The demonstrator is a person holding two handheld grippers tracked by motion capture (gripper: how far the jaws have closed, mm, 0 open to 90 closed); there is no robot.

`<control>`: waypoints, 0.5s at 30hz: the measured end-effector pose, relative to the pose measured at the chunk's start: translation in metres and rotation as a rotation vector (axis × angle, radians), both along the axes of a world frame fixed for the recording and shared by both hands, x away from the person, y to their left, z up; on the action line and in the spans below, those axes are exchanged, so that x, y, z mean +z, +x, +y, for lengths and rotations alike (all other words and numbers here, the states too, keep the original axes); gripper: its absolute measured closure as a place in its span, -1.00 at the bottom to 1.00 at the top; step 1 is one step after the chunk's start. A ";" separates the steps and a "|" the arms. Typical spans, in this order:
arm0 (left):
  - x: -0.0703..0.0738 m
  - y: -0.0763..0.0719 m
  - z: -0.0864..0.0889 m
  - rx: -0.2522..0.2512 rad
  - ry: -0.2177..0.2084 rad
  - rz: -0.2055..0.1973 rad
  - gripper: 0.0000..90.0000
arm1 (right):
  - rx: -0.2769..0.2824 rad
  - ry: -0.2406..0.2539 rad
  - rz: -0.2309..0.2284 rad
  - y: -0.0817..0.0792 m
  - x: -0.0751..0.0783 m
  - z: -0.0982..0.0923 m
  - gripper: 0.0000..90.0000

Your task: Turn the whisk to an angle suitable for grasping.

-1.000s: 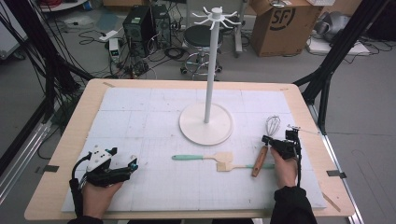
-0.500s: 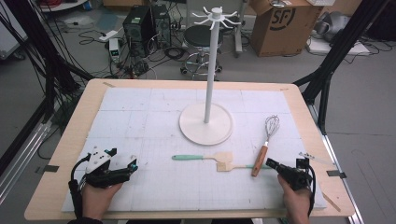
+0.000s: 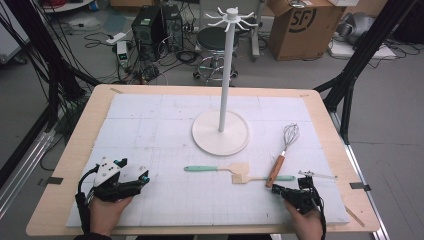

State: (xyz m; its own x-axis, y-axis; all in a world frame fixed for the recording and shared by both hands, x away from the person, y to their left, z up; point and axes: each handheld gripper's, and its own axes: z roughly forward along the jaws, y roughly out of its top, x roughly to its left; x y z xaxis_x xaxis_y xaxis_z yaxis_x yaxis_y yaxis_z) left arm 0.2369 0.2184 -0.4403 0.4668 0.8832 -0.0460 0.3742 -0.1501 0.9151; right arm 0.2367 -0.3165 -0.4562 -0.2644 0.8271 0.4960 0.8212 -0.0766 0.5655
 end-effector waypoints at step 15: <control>0.000 -0.001 0.004 0.014 -0.002 0.001 -0.64 | 0.064 -0.022 0.005 0.023 0.002 0.030 0.99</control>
